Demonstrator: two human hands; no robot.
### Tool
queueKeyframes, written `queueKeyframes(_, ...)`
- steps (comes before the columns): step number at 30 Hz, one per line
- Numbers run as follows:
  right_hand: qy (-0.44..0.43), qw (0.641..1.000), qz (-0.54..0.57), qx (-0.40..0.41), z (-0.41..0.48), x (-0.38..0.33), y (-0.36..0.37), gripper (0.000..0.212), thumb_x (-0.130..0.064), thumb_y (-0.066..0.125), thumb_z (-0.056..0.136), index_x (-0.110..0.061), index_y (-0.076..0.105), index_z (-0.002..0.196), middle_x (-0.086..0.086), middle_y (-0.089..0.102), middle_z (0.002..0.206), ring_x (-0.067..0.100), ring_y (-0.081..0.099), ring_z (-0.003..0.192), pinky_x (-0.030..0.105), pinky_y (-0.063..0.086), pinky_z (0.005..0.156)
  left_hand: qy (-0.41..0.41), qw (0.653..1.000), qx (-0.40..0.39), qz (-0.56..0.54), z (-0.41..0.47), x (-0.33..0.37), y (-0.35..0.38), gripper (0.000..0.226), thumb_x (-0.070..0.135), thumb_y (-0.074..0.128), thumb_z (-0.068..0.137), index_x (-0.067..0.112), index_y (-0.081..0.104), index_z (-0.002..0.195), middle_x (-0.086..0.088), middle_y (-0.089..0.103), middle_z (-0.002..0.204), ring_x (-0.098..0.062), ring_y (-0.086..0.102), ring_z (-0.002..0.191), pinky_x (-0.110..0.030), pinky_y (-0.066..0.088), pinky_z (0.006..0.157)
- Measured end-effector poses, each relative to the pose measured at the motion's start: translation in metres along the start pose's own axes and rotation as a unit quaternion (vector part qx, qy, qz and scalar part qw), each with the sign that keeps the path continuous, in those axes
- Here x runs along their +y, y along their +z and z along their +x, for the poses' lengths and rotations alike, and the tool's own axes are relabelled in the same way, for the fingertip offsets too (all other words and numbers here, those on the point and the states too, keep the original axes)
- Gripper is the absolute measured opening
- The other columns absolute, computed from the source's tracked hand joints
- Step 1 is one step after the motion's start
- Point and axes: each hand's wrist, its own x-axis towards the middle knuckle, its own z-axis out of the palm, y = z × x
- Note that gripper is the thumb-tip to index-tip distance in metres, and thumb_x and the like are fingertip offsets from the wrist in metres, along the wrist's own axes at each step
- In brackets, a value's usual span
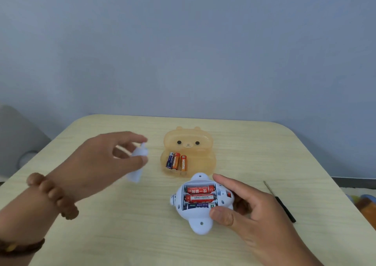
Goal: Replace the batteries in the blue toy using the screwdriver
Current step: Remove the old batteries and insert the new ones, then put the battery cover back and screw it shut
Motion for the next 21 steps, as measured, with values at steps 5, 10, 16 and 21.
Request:
queueKeyframes(5, -0.007, 1.000, -0.009, 0.004, -0.001, 0.000, 0.000, 0.085, -0.077, 0.086, 0.046, -0.044, 0.067, 0.122, -0.024, 0.077, 0.114, -0.003, 0.073, 0.107, 0.010, 0.054, 0.086, 0.127, 0.959, -0.079, -0.239, -0.016, 0.040, 0.022, 0.033, 0.020, 0.079, 0.074, 0.024, 0.071, 0.106, 0.006, 0.072, 0.113, -0.014, 0.072, 0.101, -0.017, 0.057, 0.079)
queueKeyframes(10, -0.011, 1.000, -0.016, 0.010, -0.001, 0.002, 0.000, 0.085, -0.079, 0.084, 0.047, -0.044, 0.067, 0.122, -0.022, 0.078, 0.114, -0.001, 0.074, 0.106, 0.012, 0.055, 0.086, 0.190, 0.942, -0.130, -0.245, -0.016, 0.039, 0.039, 0.041, 0.016, 0.082, 0.075, 0.024, 0.071, 0.114, 0.001, 0.069, 0.117, -0.022, 0.066, 0.113, -0.031, 0.057, 0.092)
queueKeyframes(16, -0.005, 1.000, -0.022, 0.014, -0.001, 0.002, 0.001, 0.077, -0.071, 0.088, 0.052, -0.042, 0.069, 0.121, -0.022, 0.078, 0.114, -0.001, 0.074, 0.105, 0.012, 0.056, 0.085, 0.203, 0.942, -0.142, -0.227, -0.017, 0.039, 0.042, 0.040, 0.010, 0.082, 0.077, 0.027, 0.072, 0.111, 0.000, 0.068, 0.113, -0.024, 0.064, 0.112, -0.027, 0.058, 0.088)
queueKeyframes(21, 0.004, 1.000, -0.024, 0.011, -0.002, 0.001, 0.000, 0.060, -0.043, 0.086, 0.063, -0.043, 0.067, 0.119, -0.028, 0.077, 0.111, -0.006, 0.072, 0.103, 0.009, 0.054, 0.084, 0.197, 0.945, -0.150, -0.214, -0.018, 0.040, 0.040, 0.039, 0.014, 0.083, 0.076, 0.029, 0.072, 0.111, 0.004, 0.068, 0.114, -0.021, 0.065, 0.112, -0.028, 0.058, 0.087)
